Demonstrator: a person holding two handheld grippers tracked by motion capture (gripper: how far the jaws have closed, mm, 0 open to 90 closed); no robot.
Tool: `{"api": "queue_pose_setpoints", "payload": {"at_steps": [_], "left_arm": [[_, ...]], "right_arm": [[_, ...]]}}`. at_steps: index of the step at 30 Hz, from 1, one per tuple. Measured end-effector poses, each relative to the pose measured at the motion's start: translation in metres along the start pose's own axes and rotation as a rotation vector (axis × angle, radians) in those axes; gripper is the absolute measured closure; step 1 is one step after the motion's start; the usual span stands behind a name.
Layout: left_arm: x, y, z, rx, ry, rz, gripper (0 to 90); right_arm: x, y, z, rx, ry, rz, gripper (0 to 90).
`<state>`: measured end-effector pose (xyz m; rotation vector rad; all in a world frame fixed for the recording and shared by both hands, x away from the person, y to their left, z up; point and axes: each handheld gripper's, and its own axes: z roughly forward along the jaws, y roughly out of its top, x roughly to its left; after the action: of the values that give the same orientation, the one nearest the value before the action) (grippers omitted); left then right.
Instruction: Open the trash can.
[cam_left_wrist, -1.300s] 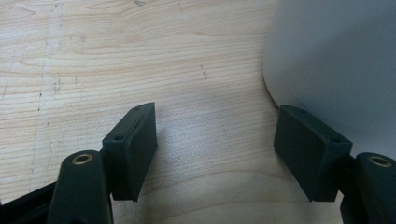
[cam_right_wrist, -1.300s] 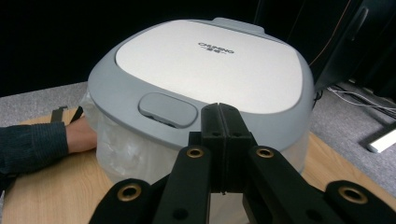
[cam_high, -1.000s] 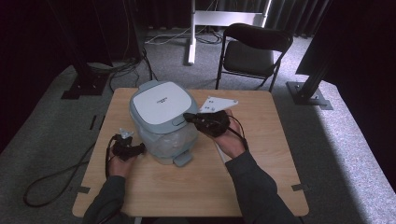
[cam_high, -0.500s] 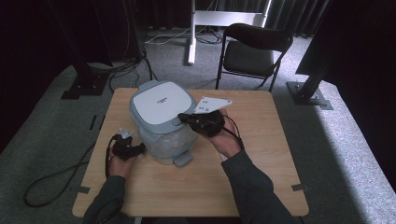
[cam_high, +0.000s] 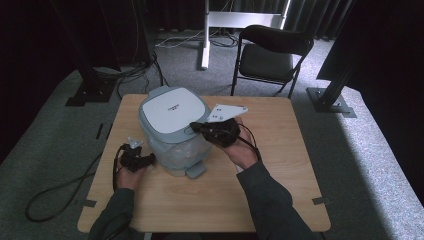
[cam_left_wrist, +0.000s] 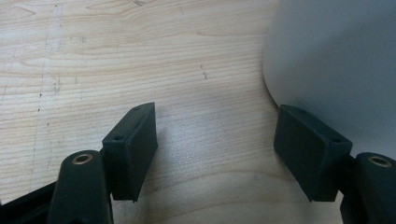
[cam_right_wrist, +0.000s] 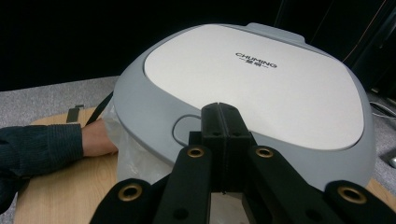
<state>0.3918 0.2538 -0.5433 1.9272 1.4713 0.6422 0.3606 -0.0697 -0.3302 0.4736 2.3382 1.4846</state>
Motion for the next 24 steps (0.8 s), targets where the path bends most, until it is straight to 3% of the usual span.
{"api": "queue_pose_setpoints", "payload": {"at_steps": [17,24], "left_arm": [[0.0000,0.0000,0.0000,0.000,0.001,-0.001,30.3],[0.0002,0.0002,0.0000,0.001,0.000,0.000,30.3]], "right_arm": [[-0.0026,0.0015,-0.0006,0.005,0.007,0.013,89.9],[-0.0016,0.0000,-0.0035,0.005,-0.012,0.009,83.5]]}}
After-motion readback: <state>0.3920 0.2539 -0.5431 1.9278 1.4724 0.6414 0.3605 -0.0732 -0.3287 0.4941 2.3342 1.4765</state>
